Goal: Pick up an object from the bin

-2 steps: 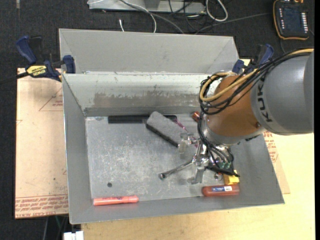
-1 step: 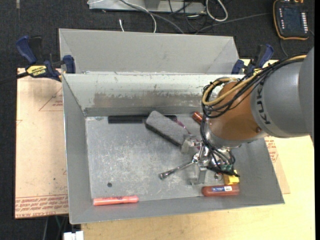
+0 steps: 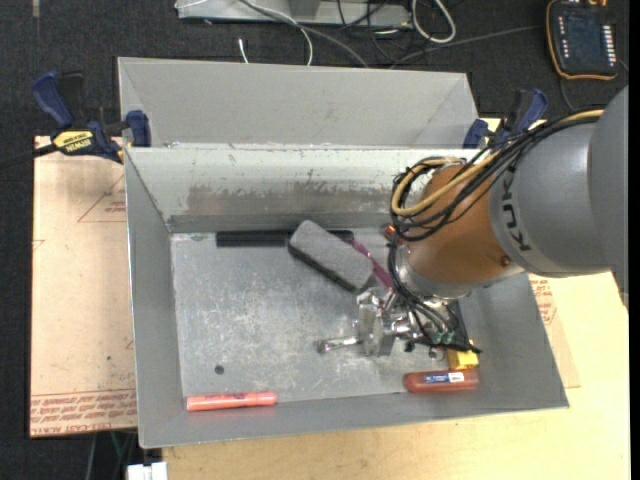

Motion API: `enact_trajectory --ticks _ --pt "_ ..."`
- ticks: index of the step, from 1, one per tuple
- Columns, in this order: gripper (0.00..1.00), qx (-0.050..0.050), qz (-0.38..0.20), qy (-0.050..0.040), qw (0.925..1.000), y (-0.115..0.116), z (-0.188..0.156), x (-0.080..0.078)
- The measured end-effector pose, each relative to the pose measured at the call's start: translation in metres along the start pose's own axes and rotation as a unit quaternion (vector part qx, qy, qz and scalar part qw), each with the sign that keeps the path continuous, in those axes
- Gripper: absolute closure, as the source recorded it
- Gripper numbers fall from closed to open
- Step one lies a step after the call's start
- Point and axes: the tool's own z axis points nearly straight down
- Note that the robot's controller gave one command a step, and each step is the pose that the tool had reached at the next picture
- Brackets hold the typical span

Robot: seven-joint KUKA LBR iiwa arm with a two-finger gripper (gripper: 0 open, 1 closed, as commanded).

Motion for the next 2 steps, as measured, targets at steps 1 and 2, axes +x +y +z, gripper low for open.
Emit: enact_trajectory --ticks 1,2 --pt "1.0 0.0 0.0 -0.0001 1.0 0.0 0.0 0.0" --pt "1.0 0.0 0.0 0.0004 1.0 0.0 -0.021 0.0"
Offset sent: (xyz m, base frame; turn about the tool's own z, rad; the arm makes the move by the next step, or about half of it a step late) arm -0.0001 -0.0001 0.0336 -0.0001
